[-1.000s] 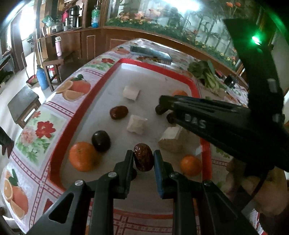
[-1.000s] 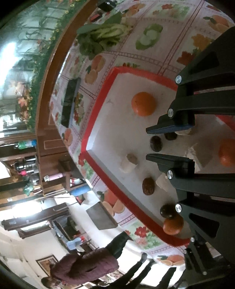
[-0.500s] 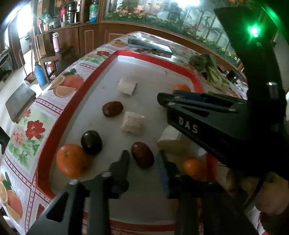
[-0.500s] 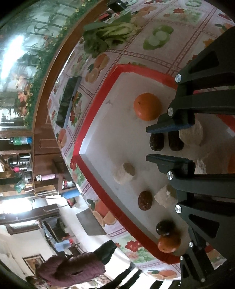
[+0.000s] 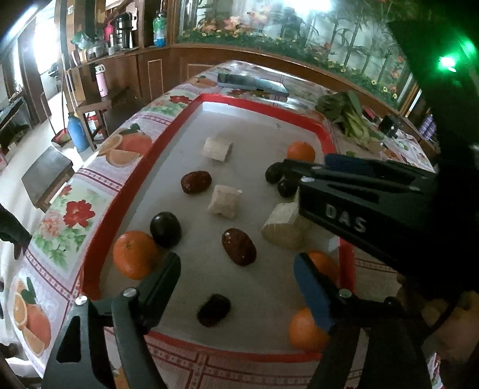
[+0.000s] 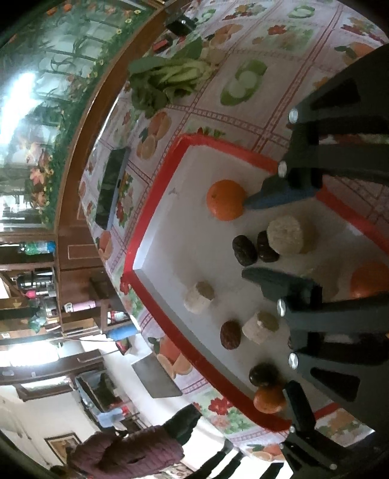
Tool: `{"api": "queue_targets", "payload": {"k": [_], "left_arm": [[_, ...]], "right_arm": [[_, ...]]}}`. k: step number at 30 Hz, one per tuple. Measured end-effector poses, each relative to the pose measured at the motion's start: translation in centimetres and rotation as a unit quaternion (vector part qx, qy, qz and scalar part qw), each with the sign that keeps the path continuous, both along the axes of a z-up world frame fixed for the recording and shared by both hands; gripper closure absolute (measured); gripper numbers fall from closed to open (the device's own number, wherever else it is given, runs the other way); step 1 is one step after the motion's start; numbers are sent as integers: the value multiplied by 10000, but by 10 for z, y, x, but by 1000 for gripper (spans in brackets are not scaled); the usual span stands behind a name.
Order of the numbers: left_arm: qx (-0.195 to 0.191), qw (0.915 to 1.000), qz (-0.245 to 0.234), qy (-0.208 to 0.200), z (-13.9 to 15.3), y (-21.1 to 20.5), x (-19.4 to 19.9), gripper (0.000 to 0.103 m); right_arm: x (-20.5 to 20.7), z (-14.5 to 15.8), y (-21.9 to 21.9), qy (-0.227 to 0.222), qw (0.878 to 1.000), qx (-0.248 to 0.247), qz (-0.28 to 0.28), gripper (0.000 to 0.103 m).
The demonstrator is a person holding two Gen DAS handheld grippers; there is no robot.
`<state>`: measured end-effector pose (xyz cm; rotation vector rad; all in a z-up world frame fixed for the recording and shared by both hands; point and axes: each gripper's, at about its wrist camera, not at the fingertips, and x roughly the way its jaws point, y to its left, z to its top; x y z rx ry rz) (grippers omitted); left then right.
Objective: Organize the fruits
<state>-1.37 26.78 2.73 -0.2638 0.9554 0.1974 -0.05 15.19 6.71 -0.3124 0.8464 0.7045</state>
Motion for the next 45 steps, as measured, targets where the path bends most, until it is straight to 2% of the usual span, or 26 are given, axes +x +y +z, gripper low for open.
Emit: {"api": "queue_targets", "payload": {"k": [3, 6, 8, 13, 14, 18, 20, 23, 28, 32, 38, 41, 45], "left_arm": [[61, 10000, 0, -41, 4, -2, -4, 19], [71, 9999, -43, -79, 7, -5, -8, 17], [105, 9999, -49, -95, 10, -6, -12, 15], [46, 9995, 190, -259, 21, 1, -35, 7], [84, 9994, 247, -234, 22, 1, -39, 4], [100, 9981, 554, -266, 22, 0, -62, 4], [17, 9962, 830, -254, 21, 1, -72, 4], [-223, 9927, 1178, -150, 16, 4, -82, 3], [-349, 9880, 1503, 78, 6, -1, -97, 1], [-253, 9873, 1562, 136, 3, -11, -105, 0], [148, 9874, 1575, 3, 10, -28, -116, 0], [399, 9818, 1854, -77, 13, -30, -120, 0], [400, 9799, 1941, -223, 18, -34, -127, 1]], "right_arm": [[-9, 10, -8, -138, 9999, 28, -72, 47], [-20, 20, -20, -273, 9994, 34, -216, 27], [-27, 25, -30, -353, 9988, 44, -351, 23], [-44, 27, -60, -106, 9972, -84, -729, 2], [-49, 26, -70, 9, 9965, -59, -838, 1], [-64, 20, -104, 613, 9902, 299, -1221, 0], [-75, 17, -112, 561, 9902, 259, -1255, 0], [-96, 11, -125, 121, 9916, 130, -1279, 0], [-107, -9, -133, 258, 9942, -109, -1035, 0], [-111, -9, -135, 115, 9964, -223, -815, 0], [-119, -6, -132, 28, 9983, -221, -544, 0], [-120, -4, -132, -5, 9988, -201, -444, 0], [-120, -4, -133, 9, 9991, -173, -387, 0]]}}
